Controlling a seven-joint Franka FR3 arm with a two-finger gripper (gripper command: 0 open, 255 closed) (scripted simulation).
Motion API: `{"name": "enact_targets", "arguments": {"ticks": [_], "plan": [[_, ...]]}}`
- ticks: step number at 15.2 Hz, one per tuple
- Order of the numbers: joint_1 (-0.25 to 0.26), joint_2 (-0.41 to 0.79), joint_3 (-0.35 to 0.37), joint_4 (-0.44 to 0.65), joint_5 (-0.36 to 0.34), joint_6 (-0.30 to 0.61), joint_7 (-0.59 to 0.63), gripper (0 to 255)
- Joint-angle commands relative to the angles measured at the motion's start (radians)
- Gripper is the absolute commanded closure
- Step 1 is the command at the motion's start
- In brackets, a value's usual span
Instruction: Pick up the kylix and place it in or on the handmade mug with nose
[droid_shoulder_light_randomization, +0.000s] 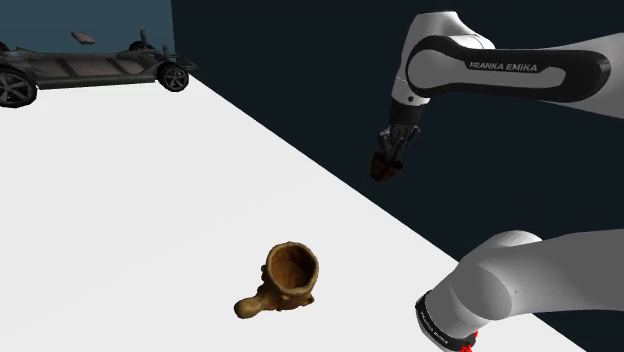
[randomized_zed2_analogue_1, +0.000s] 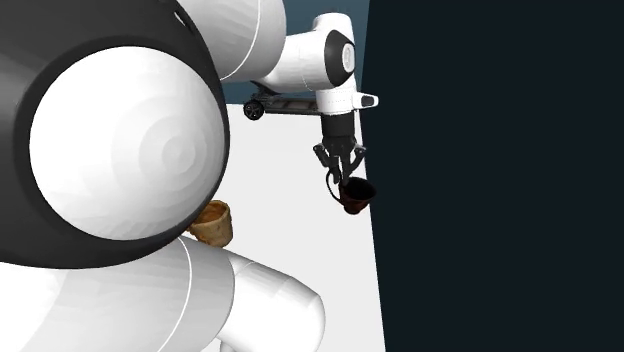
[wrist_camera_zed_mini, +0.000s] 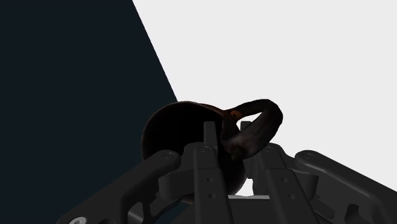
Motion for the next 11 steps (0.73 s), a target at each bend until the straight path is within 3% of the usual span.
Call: {"name": "enact_targets", "arguments": {"ticks": [1,8,11], "plan": [[0.0,-0.005,0.0,0.024,0.001,-0.028,-0.005,255],[-0.001,-0.003,0.002,0.11,0.003,-0.112,-0.016,255],[0.028,-0.041,0.057,0.095,0.043,-0.144,0.049,255]]}}
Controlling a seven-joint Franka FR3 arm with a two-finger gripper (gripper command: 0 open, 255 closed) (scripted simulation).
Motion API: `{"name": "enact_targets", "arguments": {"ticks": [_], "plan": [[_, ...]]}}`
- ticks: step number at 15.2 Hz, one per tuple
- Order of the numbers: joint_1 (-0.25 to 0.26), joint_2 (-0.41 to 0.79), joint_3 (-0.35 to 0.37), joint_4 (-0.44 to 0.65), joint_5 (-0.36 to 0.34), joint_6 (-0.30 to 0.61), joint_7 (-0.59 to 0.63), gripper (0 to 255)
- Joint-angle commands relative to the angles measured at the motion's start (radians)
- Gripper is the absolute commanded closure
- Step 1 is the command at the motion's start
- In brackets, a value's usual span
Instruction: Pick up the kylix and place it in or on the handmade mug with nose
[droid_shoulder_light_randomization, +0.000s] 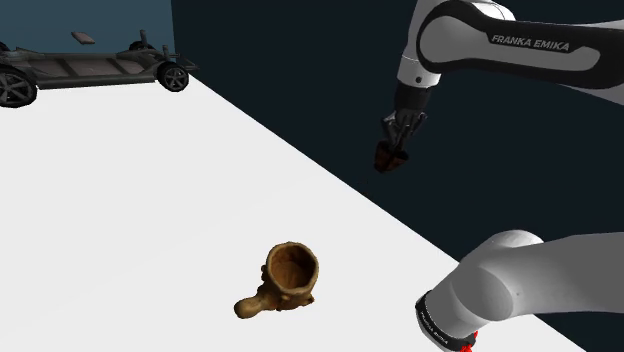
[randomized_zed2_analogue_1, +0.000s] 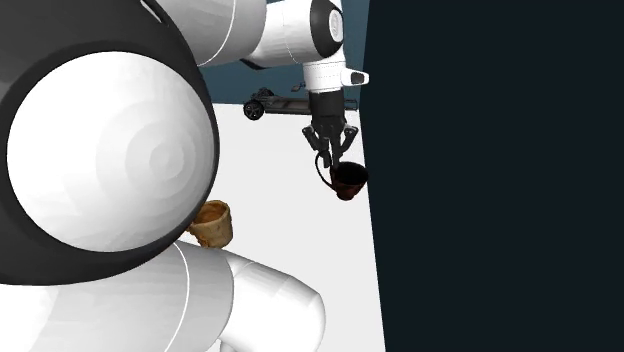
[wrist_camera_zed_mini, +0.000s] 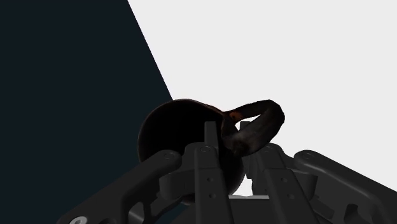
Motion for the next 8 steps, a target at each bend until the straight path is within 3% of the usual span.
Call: {"name": "enact_targets", "arguments": {"ticks": [1,8], "plan": [[0.019,-0.021,0.038,-0.006,0.028,-0.021,0.045,255],[0.085,-0.062,0.174,0.007,0.135,-0.087,0.204,255]]}}
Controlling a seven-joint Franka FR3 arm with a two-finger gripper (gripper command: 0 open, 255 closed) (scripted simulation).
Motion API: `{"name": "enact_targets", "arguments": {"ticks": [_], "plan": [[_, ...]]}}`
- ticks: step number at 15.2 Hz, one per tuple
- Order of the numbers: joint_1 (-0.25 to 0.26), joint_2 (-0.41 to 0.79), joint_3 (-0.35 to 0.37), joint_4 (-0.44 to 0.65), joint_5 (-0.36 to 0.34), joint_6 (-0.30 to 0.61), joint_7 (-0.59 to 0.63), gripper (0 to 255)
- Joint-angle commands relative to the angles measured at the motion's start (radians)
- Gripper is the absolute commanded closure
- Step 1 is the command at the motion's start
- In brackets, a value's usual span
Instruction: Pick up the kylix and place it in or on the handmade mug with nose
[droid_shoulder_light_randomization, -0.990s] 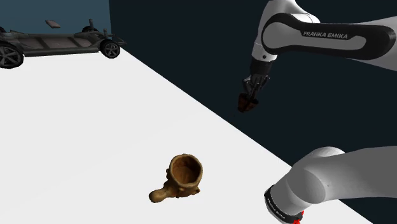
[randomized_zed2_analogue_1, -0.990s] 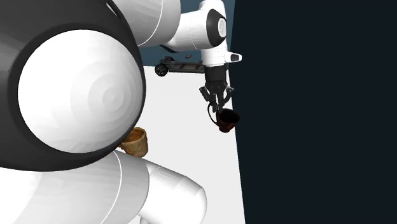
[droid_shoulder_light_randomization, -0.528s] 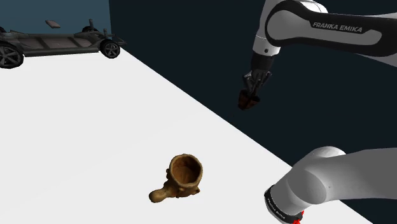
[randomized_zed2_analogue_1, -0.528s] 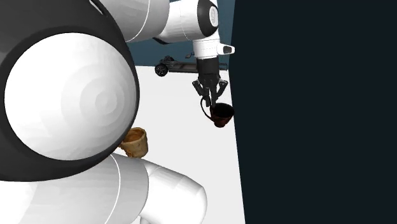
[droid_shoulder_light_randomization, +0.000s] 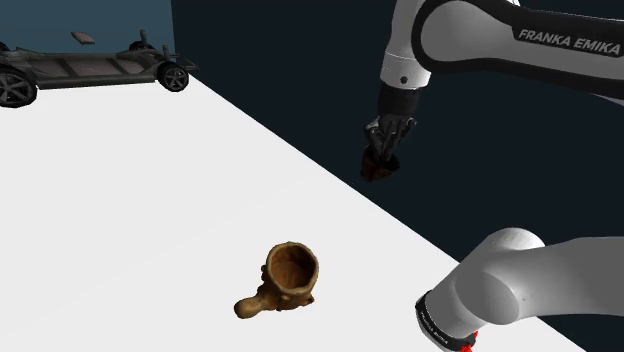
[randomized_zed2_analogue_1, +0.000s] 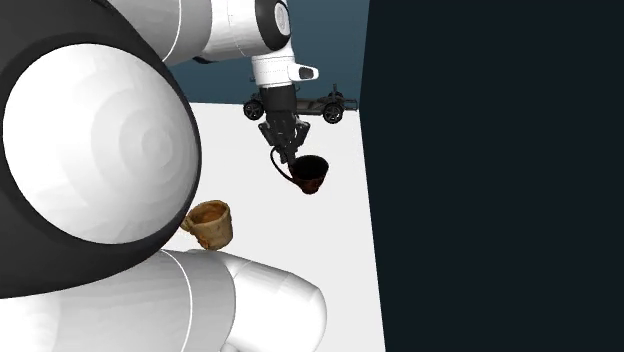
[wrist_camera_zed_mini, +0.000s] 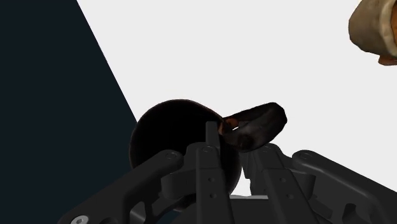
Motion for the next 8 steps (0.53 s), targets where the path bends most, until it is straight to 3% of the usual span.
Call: {"name": "enact_targets", "arguments": {"ticks": [1,8], "plan": [[0.018,-0.008,0.039,0.011,0.032,-0.021,0.048,255],[0.069,0.018,0.183,0.084,0.135,-0.065,0.218,255]]}}
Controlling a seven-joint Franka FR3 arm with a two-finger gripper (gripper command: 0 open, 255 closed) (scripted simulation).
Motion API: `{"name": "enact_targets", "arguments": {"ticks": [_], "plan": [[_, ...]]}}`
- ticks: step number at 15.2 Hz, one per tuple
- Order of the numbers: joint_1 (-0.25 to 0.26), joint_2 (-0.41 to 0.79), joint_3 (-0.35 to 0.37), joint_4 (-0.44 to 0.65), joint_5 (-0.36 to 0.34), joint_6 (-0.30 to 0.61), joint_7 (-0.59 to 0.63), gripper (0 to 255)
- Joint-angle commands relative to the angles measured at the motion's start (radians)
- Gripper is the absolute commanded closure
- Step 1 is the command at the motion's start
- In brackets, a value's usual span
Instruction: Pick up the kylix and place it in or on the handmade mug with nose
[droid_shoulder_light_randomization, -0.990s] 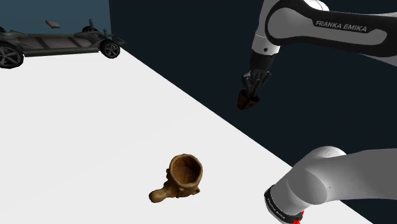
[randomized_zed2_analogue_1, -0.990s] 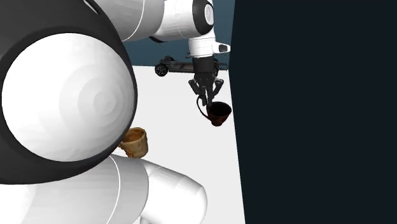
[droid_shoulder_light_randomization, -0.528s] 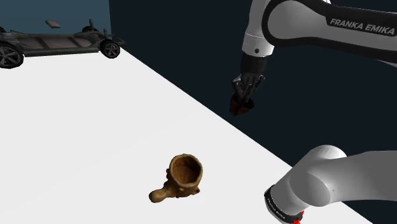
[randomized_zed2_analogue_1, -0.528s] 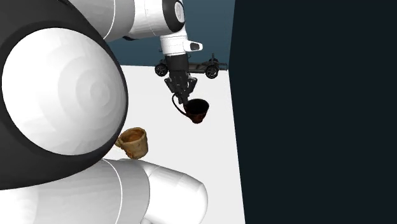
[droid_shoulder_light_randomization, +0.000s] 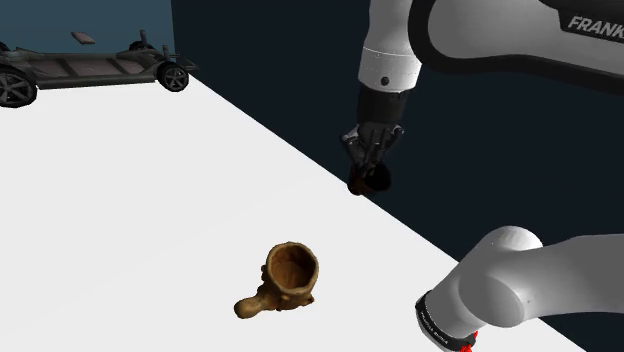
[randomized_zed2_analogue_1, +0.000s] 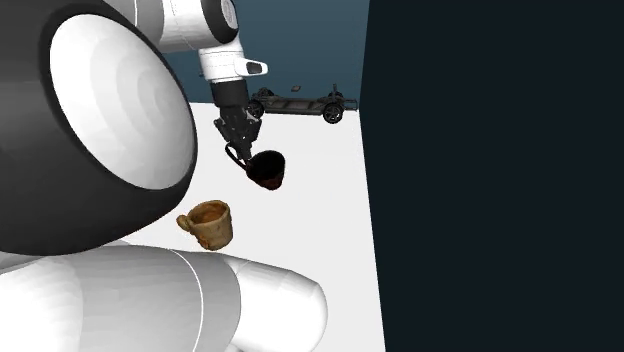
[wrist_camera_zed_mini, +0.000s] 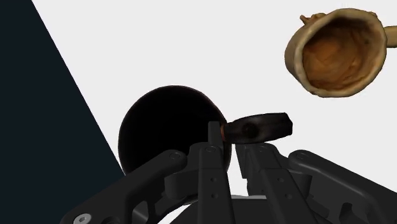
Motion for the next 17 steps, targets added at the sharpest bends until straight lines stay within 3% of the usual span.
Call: {"name": "enact_targets", "arguments": {"ticks": [1,8,14,17], "plan": [[0.011,0.016,0.042,0.032,0.027,-0.013,0.052,255],[0.034,0.107,0.197,0.162,0.1,-0.035,0.236,255],[0.03,0.254,0.371,0.333,0.119,-0.043,0.435,255],[0.033,0.246,0.375,0.287,0.125,-0.004,0.431,255]]}}
